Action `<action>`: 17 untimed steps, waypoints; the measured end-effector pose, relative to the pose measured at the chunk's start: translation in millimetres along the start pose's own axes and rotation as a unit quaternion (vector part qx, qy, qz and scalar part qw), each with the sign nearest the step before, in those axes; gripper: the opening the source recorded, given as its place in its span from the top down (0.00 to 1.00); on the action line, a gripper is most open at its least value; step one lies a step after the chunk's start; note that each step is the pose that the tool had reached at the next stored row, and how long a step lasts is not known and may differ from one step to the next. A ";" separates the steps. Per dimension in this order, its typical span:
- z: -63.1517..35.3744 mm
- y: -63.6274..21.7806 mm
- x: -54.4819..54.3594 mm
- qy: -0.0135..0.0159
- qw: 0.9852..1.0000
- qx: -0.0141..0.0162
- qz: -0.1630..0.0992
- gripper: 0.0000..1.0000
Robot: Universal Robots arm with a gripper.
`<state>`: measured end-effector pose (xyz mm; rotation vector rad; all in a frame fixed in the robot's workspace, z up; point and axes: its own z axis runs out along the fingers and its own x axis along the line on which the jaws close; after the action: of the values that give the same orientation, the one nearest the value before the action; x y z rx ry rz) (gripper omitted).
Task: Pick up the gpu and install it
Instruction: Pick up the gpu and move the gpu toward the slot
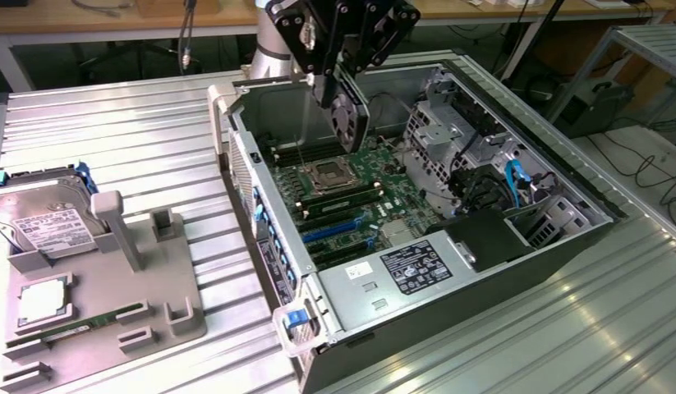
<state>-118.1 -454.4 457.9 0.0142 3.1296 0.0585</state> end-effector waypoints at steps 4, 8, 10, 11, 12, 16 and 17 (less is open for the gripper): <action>0.1 0.1 -6.1 0.000 1.000 0.000 0.000 0.73; 0.3 0.1 -12.6 0.000 1.000 0.000 0.000 0.73; 0.4 0.1 -15.8 0.000 1.000 0.000 0.000 0.73; 0.4 0.2 -18.5 0.000 1.000 0.000 0.000 0.73; 0.5 0.2 -20.5 0.000 1.000 0.000 0.000 0.73; 0.6 0.2 -28.1 0.000 1.000 0.000 0.000 0.73; 0.6 0.2 -29.9 0.000 1.000 0.000 0.000 0.73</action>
<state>-88.2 -454.4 457.6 0.0141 3.1295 0.0585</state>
